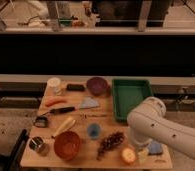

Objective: Place grapes in tray

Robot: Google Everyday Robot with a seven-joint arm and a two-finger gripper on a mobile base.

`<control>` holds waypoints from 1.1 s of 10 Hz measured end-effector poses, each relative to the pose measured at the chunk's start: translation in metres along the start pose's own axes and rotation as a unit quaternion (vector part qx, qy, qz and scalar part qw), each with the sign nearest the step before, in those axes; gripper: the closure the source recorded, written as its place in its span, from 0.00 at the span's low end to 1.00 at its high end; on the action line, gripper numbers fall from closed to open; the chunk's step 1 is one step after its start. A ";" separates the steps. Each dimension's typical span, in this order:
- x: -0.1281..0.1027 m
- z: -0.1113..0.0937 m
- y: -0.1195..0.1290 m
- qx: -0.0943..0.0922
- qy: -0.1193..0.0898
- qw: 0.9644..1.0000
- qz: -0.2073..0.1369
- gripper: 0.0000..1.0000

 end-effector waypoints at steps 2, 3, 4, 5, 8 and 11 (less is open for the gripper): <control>-0.006 0.000 -0.005 0.009 0.000 1.000 0.006 0.20; -0.014 -0.001 -0.010 0.023 -0.004 1.000 0.012 0.20; -0.021 -0.001 -0.015 0.038 -0.004 0.999 0.020 0.20; -0.030 -0.002 -0.022 0.053 -0.006 0.998 0.027 0.20; -0.055 0.001 -0.038 0.075 -0.013 0.997 0.025 0.20; -0.072 0.014 -0.060 0.086 -0.027 0.996 0.018 0.20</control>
